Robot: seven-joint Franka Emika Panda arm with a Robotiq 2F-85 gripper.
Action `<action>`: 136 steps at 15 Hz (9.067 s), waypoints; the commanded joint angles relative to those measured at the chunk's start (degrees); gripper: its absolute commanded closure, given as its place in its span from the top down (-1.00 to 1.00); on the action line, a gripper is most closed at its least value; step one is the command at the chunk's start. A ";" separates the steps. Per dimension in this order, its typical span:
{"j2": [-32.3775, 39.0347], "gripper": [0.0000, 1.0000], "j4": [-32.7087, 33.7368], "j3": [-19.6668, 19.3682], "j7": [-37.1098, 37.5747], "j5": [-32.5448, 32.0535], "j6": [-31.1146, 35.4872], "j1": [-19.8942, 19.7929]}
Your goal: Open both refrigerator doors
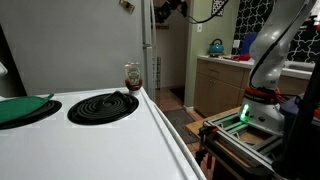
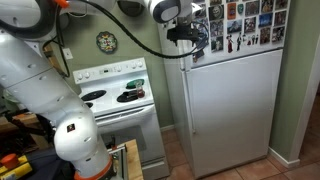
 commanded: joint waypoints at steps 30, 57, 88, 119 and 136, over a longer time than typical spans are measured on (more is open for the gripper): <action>5.40 -0.84 5.27 2.55 -9.13 5.98 -0.52 -4.09; 0.80 1.00 3.34 -5.81 -15.52 0.73 -1.68 -13.22; 3.77 1.00 21.74 -15.71 -33.02 9.18 -35.64 -19.36; -0.82 1.00 5.67 -14.04 -41.41 2.85 -33.21 -21.32; 1.85 1.00 -2.13 -12.74 -46.60 5.39 -30.16 -21.38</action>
